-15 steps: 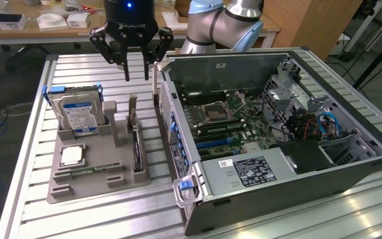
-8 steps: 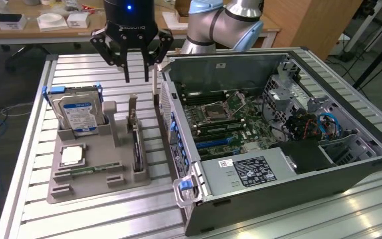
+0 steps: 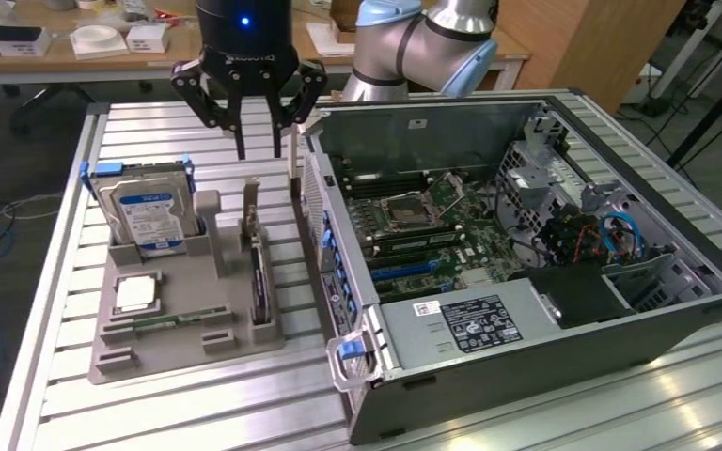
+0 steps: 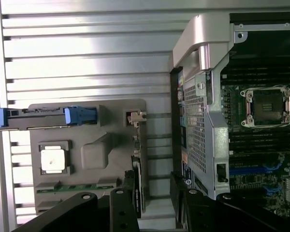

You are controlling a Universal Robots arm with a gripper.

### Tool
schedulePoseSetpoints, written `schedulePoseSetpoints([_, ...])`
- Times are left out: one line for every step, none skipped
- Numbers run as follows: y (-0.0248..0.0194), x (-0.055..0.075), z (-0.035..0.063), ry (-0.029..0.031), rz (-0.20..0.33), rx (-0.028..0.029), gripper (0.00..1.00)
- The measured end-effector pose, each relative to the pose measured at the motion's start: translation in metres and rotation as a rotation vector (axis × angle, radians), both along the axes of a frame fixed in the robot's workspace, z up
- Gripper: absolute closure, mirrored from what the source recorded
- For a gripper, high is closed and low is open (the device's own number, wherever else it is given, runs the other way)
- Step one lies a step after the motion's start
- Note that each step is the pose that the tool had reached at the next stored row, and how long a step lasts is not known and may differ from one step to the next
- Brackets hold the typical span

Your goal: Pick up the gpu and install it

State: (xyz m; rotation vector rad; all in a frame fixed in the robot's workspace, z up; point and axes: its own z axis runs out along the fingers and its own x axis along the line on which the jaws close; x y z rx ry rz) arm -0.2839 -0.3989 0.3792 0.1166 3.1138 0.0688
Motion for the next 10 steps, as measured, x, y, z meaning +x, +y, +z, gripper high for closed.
schedulePoseSetpoints([0.0, 0.0, -0.0006, 0.0, 0.0, 0.0, 0.57])
schedulePoseSetpoints([0.0, 0.0, -0.0013, 0.0, 0.0, 0.0001, 0.57])
schedulePoseSetpoints([0.0, 0.0, -0.002, 0.0, 0.0, 0.0, 0.57])
schedulePoseSetpoints([0.0, 0.0, -0.0026, 0.0, 0.0, 0.0, 0.57])
schedulePoseSetpoints([0.0, 0.0, -0.0033, 0.0, 0.0, 0.0, 0.57])
schedulePoseSetpoints([0.0, 0.0, -0.004, 0.0, 0.0, 0.0, 0.57])
schedulePoseSetpoints([0.0, 0.0, -0.0046, 0.0, 0.0, 0.0, 0.57])
schedulePoseSetpoints([0.0, 0.0, -0.0053, 0.0001, 0.0, 0.0, 0.57])
schedulePoseSetpoints([0.0, 0.0, -0.0061, 0.0, 0.0, 0.0, 0.57])
schedulePoseSetpoints([0.0, 0.0, -0.0068, 0.0, 0.0, 0.0, 0.57])
